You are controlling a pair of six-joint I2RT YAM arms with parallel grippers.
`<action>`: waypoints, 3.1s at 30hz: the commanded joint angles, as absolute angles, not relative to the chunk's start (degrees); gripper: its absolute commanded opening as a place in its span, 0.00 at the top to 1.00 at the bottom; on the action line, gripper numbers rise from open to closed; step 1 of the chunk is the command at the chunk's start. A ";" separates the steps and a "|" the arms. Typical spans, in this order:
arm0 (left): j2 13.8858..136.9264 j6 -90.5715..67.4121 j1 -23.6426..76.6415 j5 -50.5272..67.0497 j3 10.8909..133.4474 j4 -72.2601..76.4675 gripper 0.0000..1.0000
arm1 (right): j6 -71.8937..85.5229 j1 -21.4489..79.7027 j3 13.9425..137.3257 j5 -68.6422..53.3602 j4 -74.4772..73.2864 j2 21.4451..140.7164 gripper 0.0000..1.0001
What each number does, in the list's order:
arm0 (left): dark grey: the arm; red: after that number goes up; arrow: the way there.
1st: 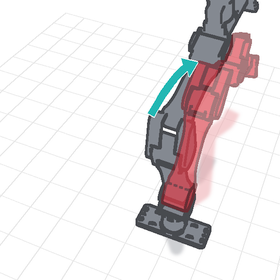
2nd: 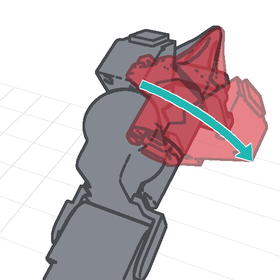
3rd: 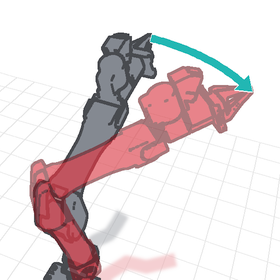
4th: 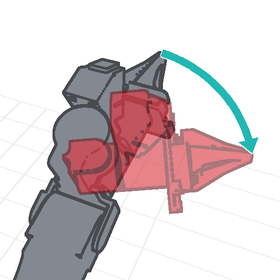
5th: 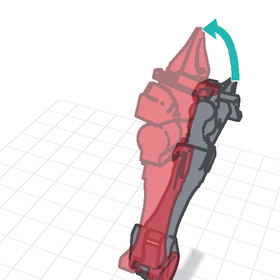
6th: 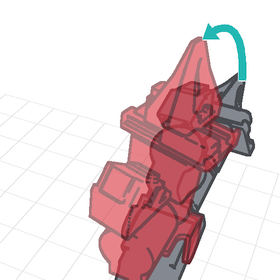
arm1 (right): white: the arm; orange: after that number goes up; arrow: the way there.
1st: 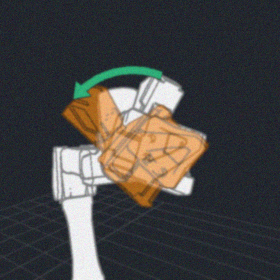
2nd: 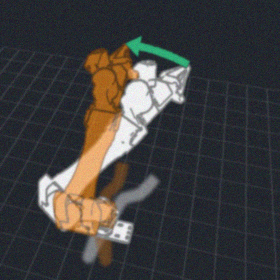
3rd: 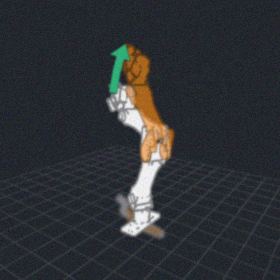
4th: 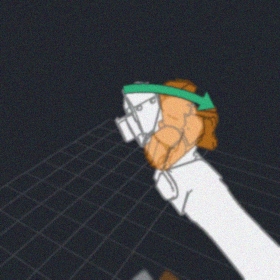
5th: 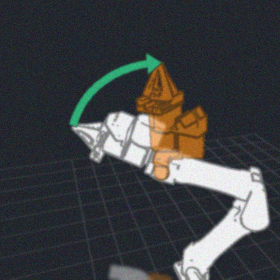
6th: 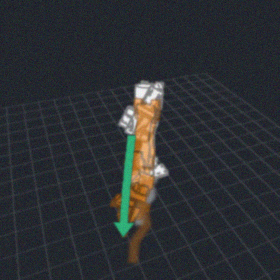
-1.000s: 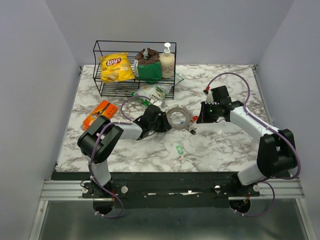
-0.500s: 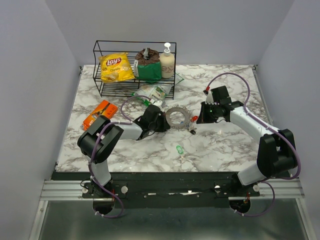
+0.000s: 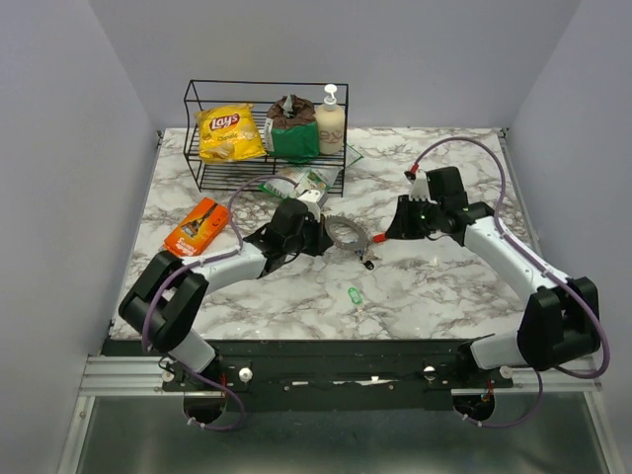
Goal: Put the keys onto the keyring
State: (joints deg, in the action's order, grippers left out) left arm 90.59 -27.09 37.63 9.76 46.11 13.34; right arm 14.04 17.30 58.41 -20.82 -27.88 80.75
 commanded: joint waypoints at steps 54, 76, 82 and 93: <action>70.49 -5.01 39.72 48.08 76.64 -23.11 1.00 | 9.67 25.75 63.37 -61.17 -2.99 62.84 0.35; 69.87 -8.17 40.96 47.29 76.03 -18.81 1.00 | 7.91 26.01 61.52 -62.14 -6.50 64.68 0.43; 69.70 -8.44 41.13 47.29 75.94 -18.11 1.00 | 7.03 26.02 61.35 -62.31 -8.00 64.86 0.48; 69.79 -8.70 41.40 47.28 75.59 -17.84 1.00 | 6.50 26.02 60.91 -62.67 -8.17 63.98 0.81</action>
